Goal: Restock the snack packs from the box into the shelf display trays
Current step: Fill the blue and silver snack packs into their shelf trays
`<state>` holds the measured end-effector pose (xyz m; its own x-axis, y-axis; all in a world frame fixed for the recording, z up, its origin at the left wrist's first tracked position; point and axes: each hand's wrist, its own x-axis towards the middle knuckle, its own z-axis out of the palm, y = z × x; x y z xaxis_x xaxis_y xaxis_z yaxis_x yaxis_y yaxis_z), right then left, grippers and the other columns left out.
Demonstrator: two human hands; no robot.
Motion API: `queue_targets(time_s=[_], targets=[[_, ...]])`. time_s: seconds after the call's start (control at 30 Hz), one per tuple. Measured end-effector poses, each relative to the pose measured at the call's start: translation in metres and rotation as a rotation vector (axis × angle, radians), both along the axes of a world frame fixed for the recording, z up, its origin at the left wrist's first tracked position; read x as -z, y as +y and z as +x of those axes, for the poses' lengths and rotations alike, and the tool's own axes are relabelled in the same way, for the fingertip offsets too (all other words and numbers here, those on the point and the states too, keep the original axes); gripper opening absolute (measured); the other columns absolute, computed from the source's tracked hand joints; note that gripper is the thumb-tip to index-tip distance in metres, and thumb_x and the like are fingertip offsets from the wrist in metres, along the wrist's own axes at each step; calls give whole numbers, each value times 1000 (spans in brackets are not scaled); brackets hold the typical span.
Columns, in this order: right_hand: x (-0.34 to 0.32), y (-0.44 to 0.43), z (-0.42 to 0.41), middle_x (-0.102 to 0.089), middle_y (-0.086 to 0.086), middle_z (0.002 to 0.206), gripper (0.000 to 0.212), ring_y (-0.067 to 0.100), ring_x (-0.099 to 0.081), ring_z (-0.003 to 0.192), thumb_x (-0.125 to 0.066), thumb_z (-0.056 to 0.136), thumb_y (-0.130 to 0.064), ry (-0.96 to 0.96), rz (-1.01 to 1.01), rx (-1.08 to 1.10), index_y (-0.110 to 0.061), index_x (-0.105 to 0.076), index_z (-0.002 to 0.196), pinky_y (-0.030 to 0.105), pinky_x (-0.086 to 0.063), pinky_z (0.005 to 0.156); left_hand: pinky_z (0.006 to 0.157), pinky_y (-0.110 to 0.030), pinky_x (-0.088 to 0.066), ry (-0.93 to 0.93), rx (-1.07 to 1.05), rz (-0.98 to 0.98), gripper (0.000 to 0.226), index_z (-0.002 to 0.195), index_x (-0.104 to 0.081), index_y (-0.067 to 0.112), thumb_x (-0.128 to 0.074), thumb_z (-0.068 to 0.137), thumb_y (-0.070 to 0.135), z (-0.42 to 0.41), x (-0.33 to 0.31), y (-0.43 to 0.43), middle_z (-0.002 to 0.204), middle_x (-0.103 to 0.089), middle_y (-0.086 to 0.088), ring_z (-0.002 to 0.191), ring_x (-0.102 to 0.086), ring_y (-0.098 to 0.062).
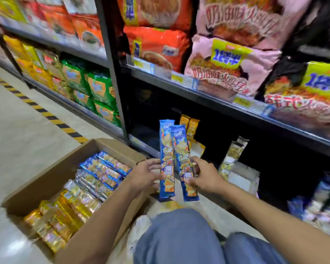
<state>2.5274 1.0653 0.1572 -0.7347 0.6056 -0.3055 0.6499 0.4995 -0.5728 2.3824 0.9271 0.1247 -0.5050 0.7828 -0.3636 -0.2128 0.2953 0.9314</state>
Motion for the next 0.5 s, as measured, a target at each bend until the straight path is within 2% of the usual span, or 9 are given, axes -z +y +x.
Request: queue_targets(time_s=[0.1,0.17,0.3,0.43,0.5], targets=[[-8,8,35,-65,12,106,68,25,-61,95,-77,73,-13,66,-40,79,-16,-44,133,37,-53,82,61,-29,-54,60,74,-28,40,99,-59,21,-66,77,-12,25,-8,22,88,-65,2,70,-65,-9],[-14,18,60,-65,6,110,66,21,-62,95,-75,74,-10,85,-64,109,-17,-43,131,33,-51,81,60,-28,-55,74,121,-51,41,102,-60,17,-67,75,-13,43,-11,39,83,-66,1,69,-66,-11],[-27,44,119,-62,8,120,68,24,-59,107,-71,78,-16,-8,10,102,-18,-38,138,30,-46,84,61,-28,-55,111,247,-102,42,104,-60,10,-67,73,-17,83,-15,75,70,-66,2,63,-65,-12],[-28,71,187,-62,7,121,57,26,-51,114,-70,77,-17,-21,54,203,-21,-49,130,24,-40,83,52,-24,-50,189,361,-118,39,92,-58,10,-70,69,-19,133,-17,116,63,-65,4,57,-60,-10],[-25,83,222,-64,9,117,59,26,-51,109,-70,76,-17,-28,55,262,-22,-48,130,26,-41,83,55,-27,-52,243,421,-104,39,88,-60,12,-70,67,-19,160,-17,136,70,-67,-3,64,-62,-13]])
